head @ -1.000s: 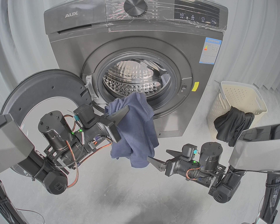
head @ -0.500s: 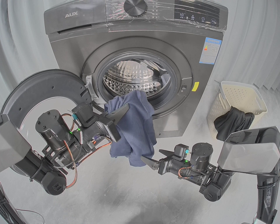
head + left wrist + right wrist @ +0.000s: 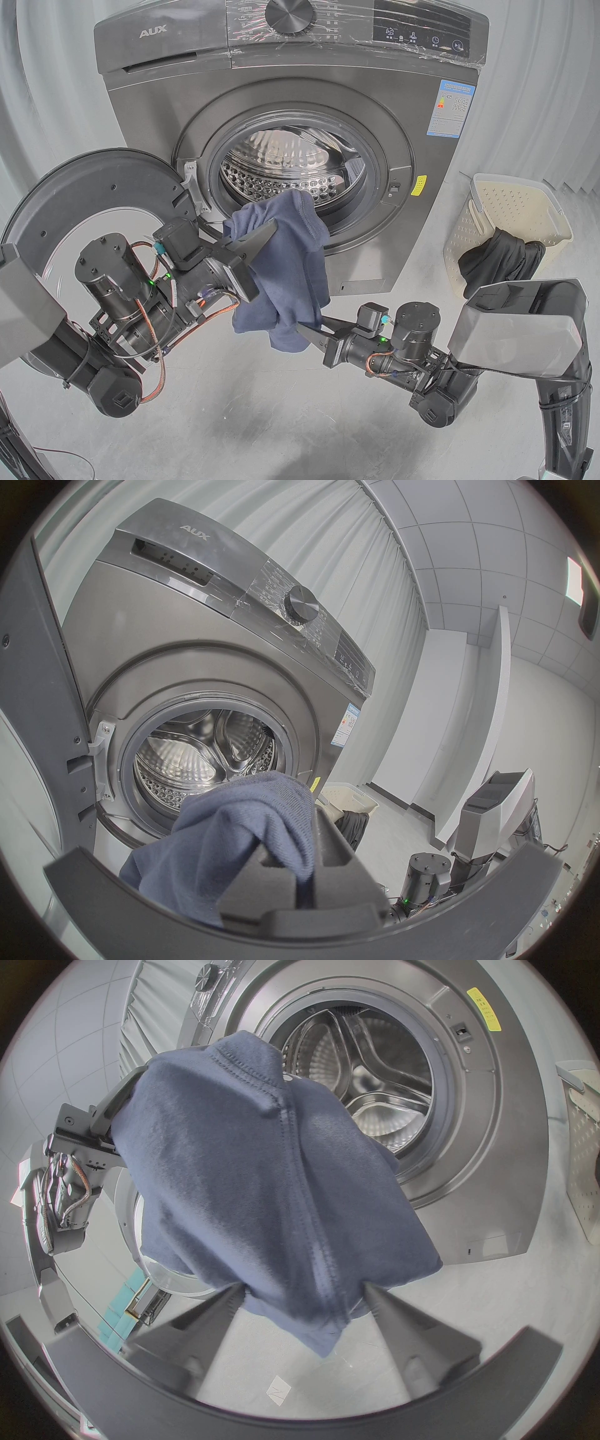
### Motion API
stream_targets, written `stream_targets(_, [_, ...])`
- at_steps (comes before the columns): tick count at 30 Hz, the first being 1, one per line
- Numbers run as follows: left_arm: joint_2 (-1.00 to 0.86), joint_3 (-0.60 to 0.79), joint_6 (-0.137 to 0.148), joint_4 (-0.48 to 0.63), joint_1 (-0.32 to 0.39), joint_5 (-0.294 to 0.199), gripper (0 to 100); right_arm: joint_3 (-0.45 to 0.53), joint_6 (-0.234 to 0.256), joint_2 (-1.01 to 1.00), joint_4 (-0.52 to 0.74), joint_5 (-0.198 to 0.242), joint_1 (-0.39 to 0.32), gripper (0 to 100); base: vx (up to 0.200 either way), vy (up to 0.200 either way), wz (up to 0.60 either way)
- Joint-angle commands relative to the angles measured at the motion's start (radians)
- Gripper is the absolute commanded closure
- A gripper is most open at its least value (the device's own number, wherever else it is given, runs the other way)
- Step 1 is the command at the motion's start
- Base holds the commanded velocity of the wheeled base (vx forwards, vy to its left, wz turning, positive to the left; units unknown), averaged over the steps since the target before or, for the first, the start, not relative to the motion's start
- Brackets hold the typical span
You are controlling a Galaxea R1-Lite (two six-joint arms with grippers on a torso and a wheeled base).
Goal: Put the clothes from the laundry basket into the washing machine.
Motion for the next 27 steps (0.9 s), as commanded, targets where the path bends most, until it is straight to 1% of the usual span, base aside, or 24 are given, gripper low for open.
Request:
stream_targets(1, [0.000,-0.001,-0.001,-0.004,0.002,0.000,100,-0.009,0.006,0.003,0.000,0.004,0.011,100,0.000,0.000,0.00])
stream_targets(5, [0.000,-0.002,-0.001,-0.004,0.005,0.000,100,-0.007,0.025,0.000,-0.002,0.007,0.020,100,0.000,0.000,0.00])
stream_targets(13, [0.001,-0.007,-0.002,-0.004,0.008,0.000,100,0.010,0.023,-0.011,-0.002,-0.002,0.012,100,0.000,0.000,0.00])
stream_targets(15, [-0.002,-0.007,-0.002,-0.004,0.009,0.000,100,0.022,0.014,-0.007,0.000,-0.002,0.008,100,0.000,0.000,0.00])
stream_targets(16, [-0.002,-0.007,-0.004,-0.004,0.011,0.000,100,0.020,0.014,0.000,-0.002,-0.002,0.006,0,0.000,0.000,0.00])
stream_targets(24, [-0.002,-0.007,-0.002,-0.004,0.009,0.000,100,0.014,0.006,0.006,-0.002,0.000,0.003,0,0.000,0.000,0.00])
stream_targets(26, [-0.003,-0.007,-0.002,-0.004,0.009,0.000,100,0.002,-0.014,0.013,0.000,0.004,0.009,0,0.000,0.000,0.00])
stream_targets(27, [-0.003,-0.007,-0.004,-0.004,0.009,0.000,100,-0.010,-0.015,0.023,0.000,0.004,0.012,0,0.000,0.000,0.00])
